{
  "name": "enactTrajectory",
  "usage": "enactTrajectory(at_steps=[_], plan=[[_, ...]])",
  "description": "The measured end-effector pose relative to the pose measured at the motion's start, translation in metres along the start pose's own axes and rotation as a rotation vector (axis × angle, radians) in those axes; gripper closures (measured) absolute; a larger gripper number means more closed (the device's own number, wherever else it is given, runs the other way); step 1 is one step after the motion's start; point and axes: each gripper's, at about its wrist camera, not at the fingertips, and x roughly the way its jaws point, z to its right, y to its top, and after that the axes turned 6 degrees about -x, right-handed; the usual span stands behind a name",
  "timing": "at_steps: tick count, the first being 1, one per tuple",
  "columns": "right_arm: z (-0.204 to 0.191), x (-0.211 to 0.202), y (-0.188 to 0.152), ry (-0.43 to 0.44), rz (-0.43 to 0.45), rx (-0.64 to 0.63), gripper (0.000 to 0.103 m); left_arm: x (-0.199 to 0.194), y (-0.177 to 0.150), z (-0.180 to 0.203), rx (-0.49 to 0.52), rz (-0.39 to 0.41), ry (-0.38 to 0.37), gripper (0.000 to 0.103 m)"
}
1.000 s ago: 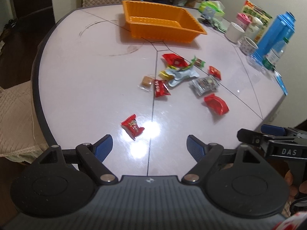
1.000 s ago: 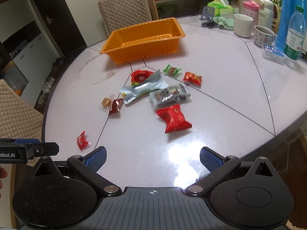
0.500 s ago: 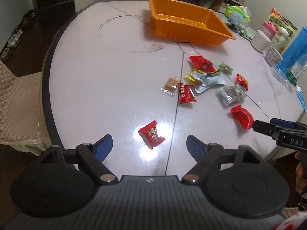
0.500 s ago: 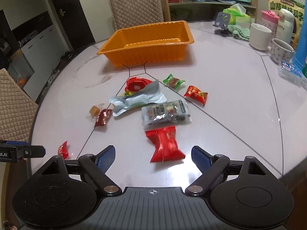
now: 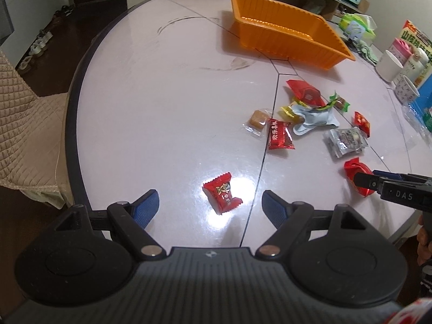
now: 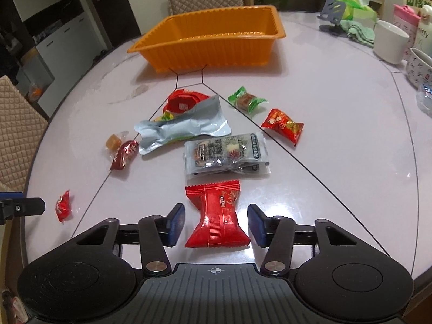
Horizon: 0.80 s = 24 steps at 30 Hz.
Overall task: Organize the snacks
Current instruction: 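Grasp the red square snack pack with the right gripper while the left gripper grasps a red candy, then carry the red snack pack and red candy over the orange tray with both grippers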
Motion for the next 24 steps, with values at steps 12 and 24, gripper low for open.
enactTrajectory(at_steps=[12, 24], plan=[[0.001, 0.001, 0.001, 0.065, 0.019, -0.069, 0.077, 0.012, -0.005, 0.008, -0.039, 0.001, 0.041, 0.027], [0.011, -0.02, 0.009, 0.097, 0.071, -0.048, 0.077, 0.024, -0.004, 0.019, -0.03, -0.005, 0.047, 0.045]])
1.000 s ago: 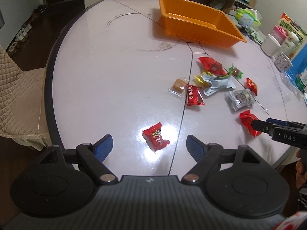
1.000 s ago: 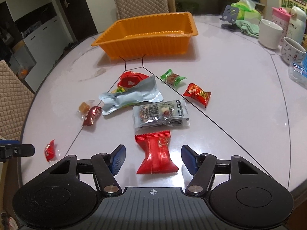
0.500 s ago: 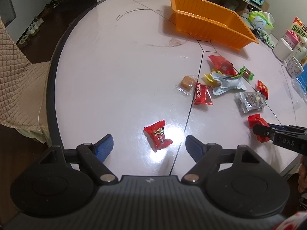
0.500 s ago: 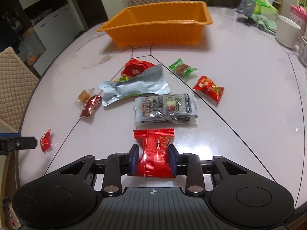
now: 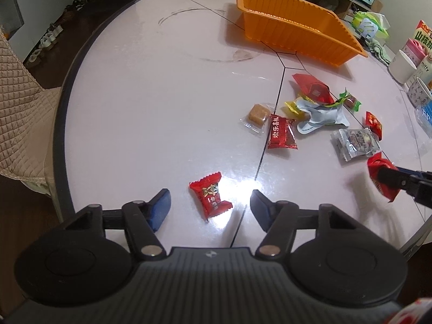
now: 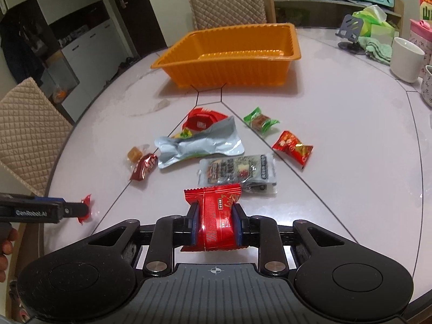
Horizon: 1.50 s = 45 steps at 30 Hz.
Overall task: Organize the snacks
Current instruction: 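Carry the red snack pack and red candy over the orange tray with both grippers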
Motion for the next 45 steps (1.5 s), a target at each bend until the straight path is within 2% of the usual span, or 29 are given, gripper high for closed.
enactTrajectory(at_steps=[2, 6, 8, 13, 21, 28, 36, 45], plan=[[0.002, -0.001, 0.001, 0.001, 0.004, 0.006, 0.077, 0.002, 0.0, 0.001, -0.001, -0.003, 0.0, 0.049], [0.007, -0.002, 0.001, 0.001, 0.004, 0.02, 0.077, 0.006, 0.001, 0.002, -0.005, -0.014, -0.002, 0.065], [0.009, -0.002, 0.0, 0.001, 0.003, 0.024, 0.077, 0.008, 0.001, 0.002, -0.011, -0.015, 0.0, 0.067], [0.016, -0.004, -0.003, 0.003, 0.0, 0.035, 0.077, 0.012, -0.001, 0.003, -0.011, -0.022, 0.005, 0.082], [0.024, -0.009, -0.007, 0.014, 0.005, 0.045, 0.077, 0.013, -0.005, 0.012, 0.029, -0.003, 0.031, 0.087], [0.029, -0.015, -0.006, 0.017, 0.017, 0.058, 0.077, 0.007, -0.002, 0.018, 0.056, 0.012, 0.025, 0.087], [0.027, -0.027, 0.005, 0.019, 0.055, 0.067, 0.077, -0.011, 0.012, 0.022, 0.071, 0.05, -0.003, 0.087], [0.027, -0.033, 0.026, 0.018, 0.095, 0.072, 0.077, -0.028, 0.042, 0.041, 0.127, 0.112, -0.07, 0.087]])
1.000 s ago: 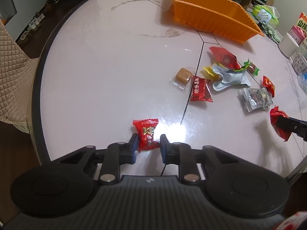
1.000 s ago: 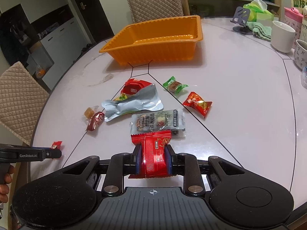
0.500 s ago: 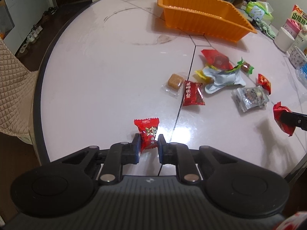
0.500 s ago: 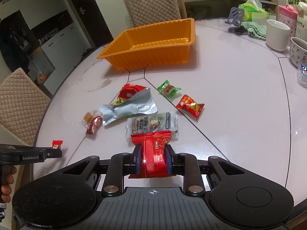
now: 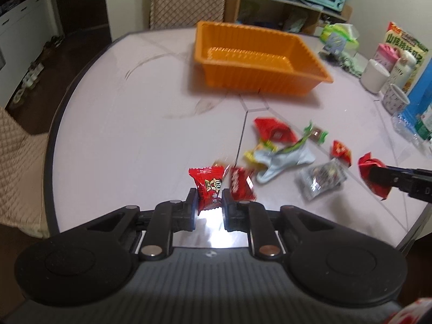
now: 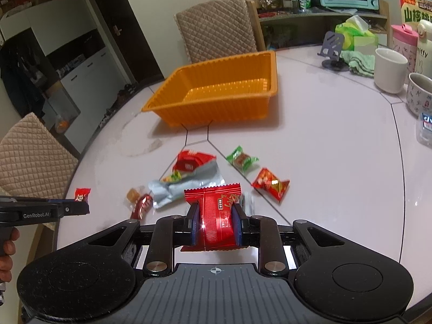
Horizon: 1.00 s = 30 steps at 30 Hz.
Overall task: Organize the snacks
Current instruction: 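Carry the red snack pack and red candy over the orange tray with both grippers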
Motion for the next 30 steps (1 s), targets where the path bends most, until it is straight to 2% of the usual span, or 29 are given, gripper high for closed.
enactTrajectory(at_steps=[14, 30], plan=[[0.002, 0.024, 0.052, -0.005, 0.042, 0.012, 0.077, 0.022, 0.074, 0.026, 0.066, 0.06, -0.102, 0.087], [0.025, 0.089, 0.143, -0.001, 0.111, 0.036, 0.077, 0.088, 0.173, 0.053, 0.095, 0.098, -0.166, 0.087]])
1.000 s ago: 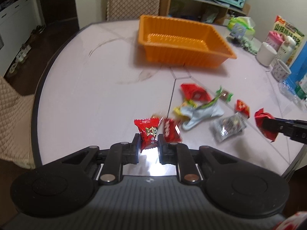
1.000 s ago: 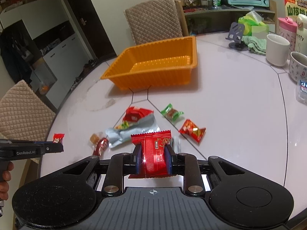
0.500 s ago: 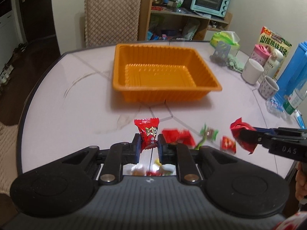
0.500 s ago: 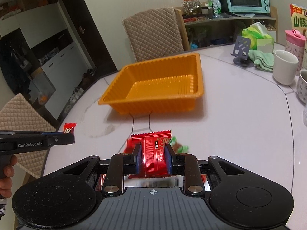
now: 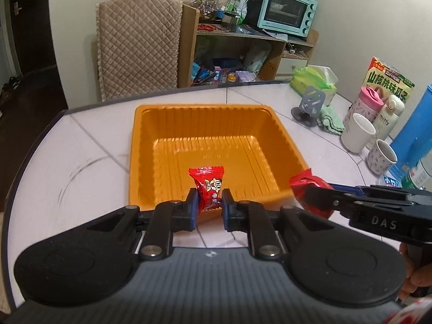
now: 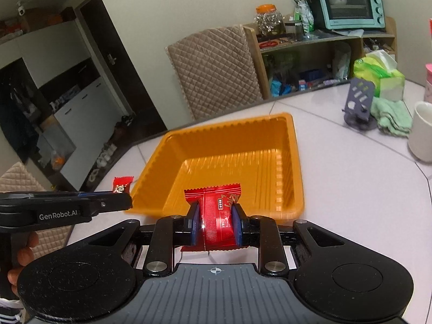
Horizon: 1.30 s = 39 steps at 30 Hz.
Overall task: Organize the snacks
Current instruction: 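Carry the red snack pack and red candy over the orange tray with both grippers, then open both grippers to drop the red snacks into the orange tray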
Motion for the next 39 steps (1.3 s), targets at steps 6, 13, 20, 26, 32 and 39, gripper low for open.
enactTrajectory(at_steps=[6, 13, 20, 26, 32, 39], plan=[[0.012, 0.033, 0.021, 0.001, 0.013, 0.012, 0.077, 0.034, 0.024, -0.002, 0.003, -0.015, 0.002, 0.087], [0.025, 0.071, 0.03, -0.017, -0.016, 0.023, 0.077, 0.073, 0.037, -0.009, -0.02, -0.073, 0.008, 0.087], [0.035, 0.094, 0.031, -0.026, -0.05, 0.055, 0.077, 0.101, 0.038, -0.014, -0.042, -0.127, 0.003, 0.087], [0.038, 0.101, 0.029, -0.033, -0.06, 0.069, 0.077, 0.114, 0.037, -0.011, -0.033, -0.149, 0.0, 0.087], [0.039, 0.104, 0.029, -0.036, -0.064, 0.08, 0.077, 0.118, 0.04, -0.012, -0.035, -0.151, -0.001, 0.086], [0.04, 0.106, 0.032, -0.035, -0.061, 0.088, 0.077, 0.114, 0.043, -0.014, -0.024, -0.131, 0.007, 0.078]])
